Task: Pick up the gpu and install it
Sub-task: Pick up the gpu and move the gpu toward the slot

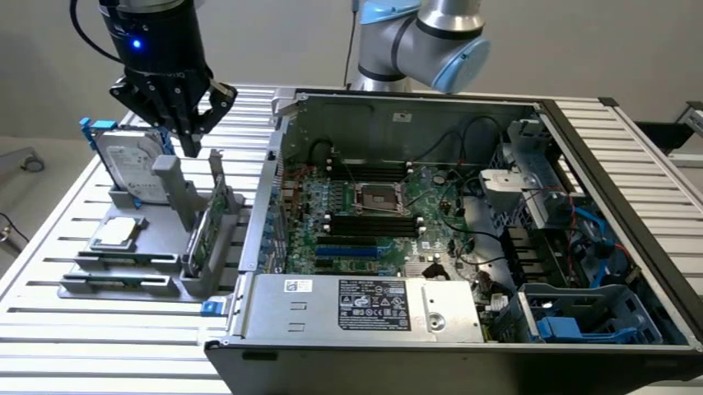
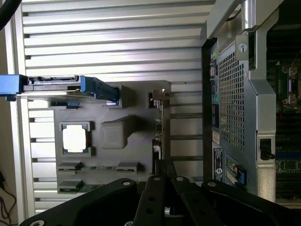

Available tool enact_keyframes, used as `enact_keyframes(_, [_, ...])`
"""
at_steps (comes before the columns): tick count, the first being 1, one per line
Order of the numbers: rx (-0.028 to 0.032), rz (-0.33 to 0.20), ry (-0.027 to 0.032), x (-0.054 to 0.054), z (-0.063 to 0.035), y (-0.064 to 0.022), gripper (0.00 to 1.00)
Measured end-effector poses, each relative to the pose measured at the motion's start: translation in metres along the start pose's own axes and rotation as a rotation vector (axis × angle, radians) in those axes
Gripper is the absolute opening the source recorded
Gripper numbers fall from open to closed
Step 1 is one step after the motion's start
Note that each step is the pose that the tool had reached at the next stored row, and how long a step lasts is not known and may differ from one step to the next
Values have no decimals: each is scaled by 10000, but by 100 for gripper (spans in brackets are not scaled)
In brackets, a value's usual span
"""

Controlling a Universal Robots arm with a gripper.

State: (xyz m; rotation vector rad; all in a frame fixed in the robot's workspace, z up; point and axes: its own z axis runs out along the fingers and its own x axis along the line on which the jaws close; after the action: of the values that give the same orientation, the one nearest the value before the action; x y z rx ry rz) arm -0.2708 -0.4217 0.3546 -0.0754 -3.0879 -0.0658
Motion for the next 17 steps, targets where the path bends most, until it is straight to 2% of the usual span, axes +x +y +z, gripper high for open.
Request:
enact_keyframes(4, [0,0,0,0,0,0,12])
enact_keyframes(5, [0,0,0,0,0,0,17])
enact_keyframes(6, [0,0,0,0,0,0,17])
enact_keyframes(7, [0,0,0,0,0,0,24])
enact_keyframes(8, [0,0,0,0,0,0,24])
enact_keyframes(9, [0,0,0,0,5,0,30])
enact_keyframes(17, [3,0,0,15,146,-25,30])
